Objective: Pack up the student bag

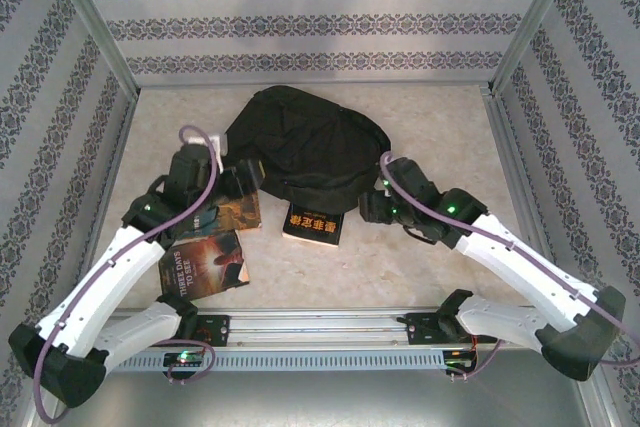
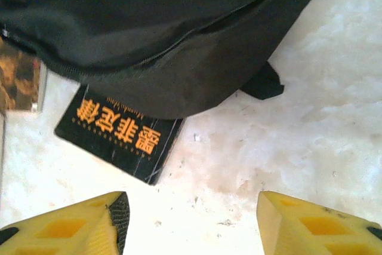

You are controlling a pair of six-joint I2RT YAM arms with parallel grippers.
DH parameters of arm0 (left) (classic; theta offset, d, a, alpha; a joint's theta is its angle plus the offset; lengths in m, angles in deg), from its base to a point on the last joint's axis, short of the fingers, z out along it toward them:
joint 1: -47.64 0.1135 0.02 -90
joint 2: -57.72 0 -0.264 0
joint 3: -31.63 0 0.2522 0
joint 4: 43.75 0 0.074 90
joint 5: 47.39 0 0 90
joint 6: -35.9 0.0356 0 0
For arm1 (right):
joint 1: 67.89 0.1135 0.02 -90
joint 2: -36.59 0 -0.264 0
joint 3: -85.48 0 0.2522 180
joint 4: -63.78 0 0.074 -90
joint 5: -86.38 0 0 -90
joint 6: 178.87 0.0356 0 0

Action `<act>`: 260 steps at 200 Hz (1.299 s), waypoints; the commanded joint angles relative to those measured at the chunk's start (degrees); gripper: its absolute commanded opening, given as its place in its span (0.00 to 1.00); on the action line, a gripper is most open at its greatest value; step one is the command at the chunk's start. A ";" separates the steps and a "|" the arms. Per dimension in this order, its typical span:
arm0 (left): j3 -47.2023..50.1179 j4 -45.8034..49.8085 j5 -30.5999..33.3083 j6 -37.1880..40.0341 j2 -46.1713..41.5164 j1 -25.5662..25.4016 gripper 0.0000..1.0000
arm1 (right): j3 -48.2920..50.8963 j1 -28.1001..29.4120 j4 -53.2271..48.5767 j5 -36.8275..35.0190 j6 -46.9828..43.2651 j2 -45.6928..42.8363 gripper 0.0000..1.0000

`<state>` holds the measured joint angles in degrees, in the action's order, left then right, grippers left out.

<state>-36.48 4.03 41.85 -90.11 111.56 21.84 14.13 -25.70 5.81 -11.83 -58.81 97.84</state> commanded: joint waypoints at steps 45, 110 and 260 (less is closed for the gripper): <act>10.82 17.58 9.63 -21.95 -1.65 -0.83 0.84 | 0.86 1.38 2.33 1.05 -2.68 5.00 0.62; 27.66 1.49 3.49 -25.39 0.98 -0.91 0.83 | 1.79 1.33 3.29 5.06 -2.30 4.59 0.63; 27.25 -17.80 -18.30 -14.90 22.84 -20.97 0.73 | 4.62 1.01 3.63 14.76 -0.82 7.60 0.63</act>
<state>-11.32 -12.38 33.48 -105.46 127.76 5.73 18.02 -24.63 9.16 -0.05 -60.34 104.07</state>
